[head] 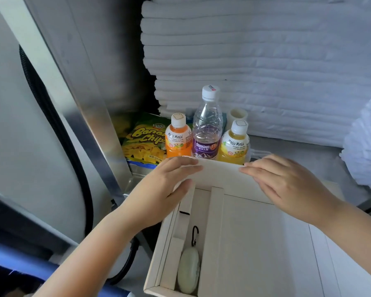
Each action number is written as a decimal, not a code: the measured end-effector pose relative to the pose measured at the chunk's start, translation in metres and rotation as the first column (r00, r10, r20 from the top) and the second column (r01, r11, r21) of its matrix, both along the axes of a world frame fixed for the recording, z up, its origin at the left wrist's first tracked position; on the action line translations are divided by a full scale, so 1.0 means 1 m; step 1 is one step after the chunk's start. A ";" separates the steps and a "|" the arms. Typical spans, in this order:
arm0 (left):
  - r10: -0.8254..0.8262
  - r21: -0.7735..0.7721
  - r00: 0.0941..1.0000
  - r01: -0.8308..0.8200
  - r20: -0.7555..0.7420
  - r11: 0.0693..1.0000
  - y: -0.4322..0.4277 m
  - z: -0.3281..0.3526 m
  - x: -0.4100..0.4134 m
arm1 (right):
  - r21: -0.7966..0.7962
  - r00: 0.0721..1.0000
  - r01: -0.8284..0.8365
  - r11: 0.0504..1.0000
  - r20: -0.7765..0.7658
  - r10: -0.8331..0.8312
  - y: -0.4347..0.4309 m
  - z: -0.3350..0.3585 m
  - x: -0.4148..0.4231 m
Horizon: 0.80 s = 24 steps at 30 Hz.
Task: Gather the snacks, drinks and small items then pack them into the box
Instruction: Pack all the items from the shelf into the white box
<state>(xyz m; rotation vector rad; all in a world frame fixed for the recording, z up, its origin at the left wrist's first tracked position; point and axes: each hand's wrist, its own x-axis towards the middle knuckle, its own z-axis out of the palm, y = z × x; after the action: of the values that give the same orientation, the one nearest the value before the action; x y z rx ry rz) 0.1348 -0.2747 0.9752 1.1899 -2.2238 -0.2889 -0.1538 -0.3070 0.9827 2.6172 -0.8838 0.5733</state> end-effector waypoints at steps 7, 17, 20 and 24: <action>0.440 -0.128 0.872 -0.422 0.212 0.898 -0.009 -0.023 0.044 | 0.022 1.000 -0.024 0.999 0.002 0.024 -0.002 0.000 -0.004; 0.486 -0.096 0.752 -0.500 0.444 0.861 -0.056 -0.057 0.043 | 0.128 0.996 -0.039 0.991 0.078 0.030 -0.004 0.005 -0.004; 0.463 -0.113 0.725 -0.477 0.510 0.871 -0.065 -0.064 0.048 | 0.147 0.995 -0.046 0.988 0.096 0.032 -0.003 0.005 -0.005; 0.421 -0.106 0.702 -0.446 0.574 0.889 -0.070 -0.060 0.055 | 0.164 0.993 -0.041 0.986 0.118 0.021 -0.003 0.005 -0.005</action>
<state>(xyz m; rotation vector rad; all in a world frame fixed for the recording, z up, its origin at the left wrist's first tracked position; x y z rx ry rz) 0.1899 -0.3444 0.9149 1.9948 -2.3216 0.2742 -0.1585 -0.3096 0.9880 2.7754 -0.9660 0.6939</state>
